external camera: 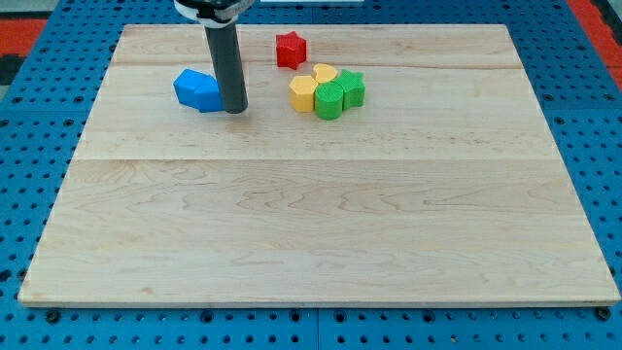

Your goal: Push red star into the red circle

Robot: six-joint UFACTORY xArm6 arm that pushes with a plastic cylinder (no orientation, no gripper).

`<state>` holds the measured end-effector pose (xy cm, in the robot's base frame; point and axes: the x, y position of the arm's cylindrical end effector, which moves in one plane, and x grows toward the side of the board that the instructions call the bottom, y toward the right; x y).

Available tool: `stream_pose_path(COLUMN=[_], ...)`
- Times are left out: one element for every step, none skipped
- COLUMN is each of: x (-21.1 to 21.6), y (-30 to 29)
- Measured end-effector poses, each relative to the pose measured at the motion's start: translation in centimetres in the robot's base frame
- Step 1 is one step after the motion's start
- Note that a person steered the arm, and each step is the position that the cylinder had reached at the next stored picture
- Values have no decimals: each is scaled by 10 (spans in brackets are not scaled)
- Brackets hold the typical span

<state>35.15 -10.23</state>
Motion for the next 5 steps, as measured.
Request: stream_pose_path(x=[-14,-35,-69,-79,-102], y=[0,4,66,98,151])
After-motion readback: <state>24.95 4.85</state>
